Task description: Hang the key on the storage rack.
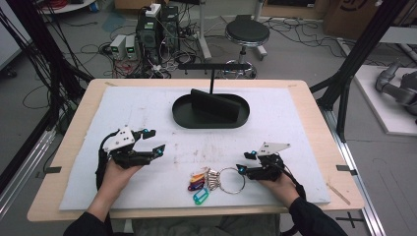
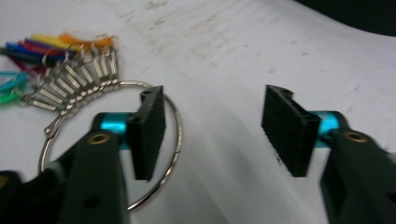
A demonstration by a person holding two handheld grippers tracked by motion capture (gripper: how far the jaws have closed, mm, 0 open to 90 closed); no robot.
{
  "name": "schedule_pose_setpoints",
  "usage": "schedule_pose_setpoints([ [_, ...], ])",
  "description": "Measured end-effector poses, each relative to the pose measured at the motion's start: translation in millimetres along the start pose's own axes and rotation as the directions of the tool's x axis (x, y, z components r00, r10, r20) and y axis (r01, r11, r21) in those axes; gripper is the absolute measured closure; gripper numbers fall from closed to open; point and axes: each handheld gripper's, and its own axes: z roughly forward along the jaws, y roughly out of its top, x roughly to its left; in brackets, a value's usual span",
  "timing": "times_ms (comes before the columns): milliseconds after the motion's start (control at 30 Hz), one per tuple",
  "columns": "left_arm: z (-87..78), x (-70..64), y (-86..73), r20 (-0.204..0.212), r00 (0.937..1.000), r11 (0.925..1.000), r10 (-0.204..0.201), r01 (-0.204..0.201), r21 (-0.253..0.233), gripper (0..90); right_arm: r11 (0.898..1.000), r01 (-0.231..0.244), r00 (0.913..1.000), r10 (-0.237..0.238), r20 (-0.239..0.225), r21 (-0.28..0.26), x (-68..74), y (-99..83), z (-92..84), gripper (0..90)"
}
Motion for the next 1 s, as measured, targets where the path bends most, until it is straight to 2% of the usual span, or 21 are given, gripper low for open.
schedule_pose_setpoints([
  [33,0.4,-0.3,-0.1,-0.001,1.0000,1.0000,-0.001,0.001,0.001,33.5,1.000,0.000,1.0000,0.000,0.000,0.000,0.0,0.0,0.0,46.1],
  [100,1.5,-0.9,-0.1,0.000,1.0000,1.0000,0.000,0.000,0.002,33.4,0.999,0.039,0.9990,-0.039,-0.021,0.033,4.5,-0.9,4.4,53.9],
  [133,1.5,-0.9,-0.1,0.000,1.0000,1.0000,0.000,0.000,0.002,33.5,0.999,0.039,0.9990,-0.039,-0.021,0.033,4.5,-0.9,4.4,53.9],
  [233,1.9,-1.0,0.0,0.000,1.0000,1.0000,0.006,-0.006,0.005,33.5,0.995,0.080,0.9964,-0.079,-0.030,0.051,8.2,-0.2,6.6,61.5],
  [300,2.0,-1.3,0.0,-0.001,1.0000,1.0000,0.004,-0.004,0.005,33.5,0.990,0.113,0.9934,-0.111,-0.031,0.082,11.8,0.6,9.4,66.1],
  [433,1.9,-2.1,0.4,0.001,0.9999,0.9999,0.011,-0.011,0.011,33.5,0.989,0.124,0.9920,-0.121,-0.036,0.083,14.2,0.6,9.3,71.7],
  [467,2.2,-2.3,0.3,0.003,0.9999,0.9999,0.011,-0.011,0.013,33.5,0.986,0.145,0.9890,-0.143,-0.040,0.079,15.2,0.6,9.6,76.2],
  [567,2.5,-3.0,0.3,0.003,1.0000,0.9999,0.007,-0.007,0.012,33.5,0.987,0.141,0.9896,-0.138,-0.041,0.083,16.2,1.0,10.0,79.7],
  [600,2.5,-3.2,0.3,0.002,1.0000,0.9999,0.009,-0.009,0.013,33.4,0.988,0.133,0.9904,-0.130,-0.047,0.083,14.9,1.6,10.4,86.1],
  [767,2.4,-3.6,0.3,0.004,0.9999,0.9998,0.012,-0.012,0.017,33.5,0.991,0.103,0.9931,-0.097,-0.065,0.089,12.3,2.5,10.6,87.5],
  [900,2.4,-3.6,0.3,0.005,0.9999,0.9998,0.012,-0.012,0.017,33.5,0.993,0.096,0.9952,-0.094,-0.028,0.075,9.6,3.8,10.2,87.6],
  [967,1.9,-4.1,0.1,0.004,1.0000,0.9998,0.009,-0.009,0.016,33.5,0.997,0.070,0.9975,-0.070,-0.004,0.045,5.0,5.5,5.8,87.6],
  [1000,1.3,-3.8,-0.4,0.004,0.9999,0.9998,0.010,-0.010,0.015,33.5,0.999,0.050,0.9985,-0.051,0.021,0.002,0.8,7.7,0.0,87.6],
])
